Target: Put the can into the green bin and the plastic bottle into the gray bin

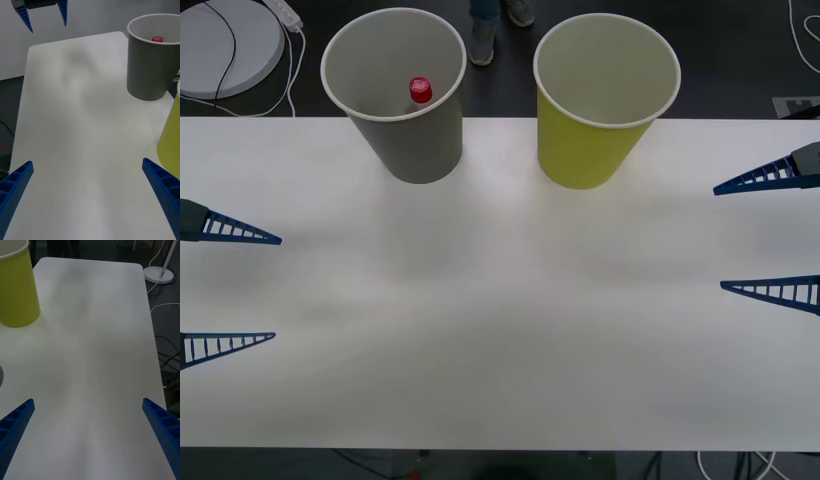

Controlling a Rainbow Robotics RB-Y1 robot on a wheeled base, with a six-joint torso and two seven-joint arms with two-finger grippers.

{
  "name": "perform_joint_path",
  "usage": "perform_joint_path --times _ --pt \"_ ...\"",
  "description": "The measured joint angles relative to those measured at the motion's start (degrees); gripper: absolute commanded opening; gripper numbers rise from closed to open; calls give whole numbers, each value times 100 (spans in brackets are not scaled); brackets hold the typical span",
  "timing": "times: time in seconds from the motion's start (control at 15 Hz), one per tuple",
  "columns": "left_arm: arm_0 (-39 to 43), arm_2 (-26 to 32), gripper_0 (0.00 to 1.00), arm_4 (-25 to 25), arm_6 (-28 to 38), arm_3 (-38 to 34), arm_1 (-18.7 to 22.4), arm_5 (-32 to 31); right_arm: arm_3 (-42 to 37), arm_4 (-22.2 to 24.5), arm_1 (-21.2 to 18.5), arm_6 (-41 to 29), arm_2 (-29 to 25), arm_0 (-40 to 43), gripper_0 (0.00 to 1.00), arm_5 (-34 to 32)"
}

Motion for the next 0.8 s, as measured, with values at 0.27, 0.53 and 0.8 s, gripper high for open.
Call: perform_joint_path --times 0.27,0.53,0.8 --pt "0 0 100 0 0 0 0 0 144 -48 -13 103 -232 234 100 -214" --pt "0 0 100 0 0 0 0 0 143 -91 -13 271 -475 530 100 -431" --pt "0 0 100 0 0 0 0 0 135 -276 -13 532 -664 816 100 -758"
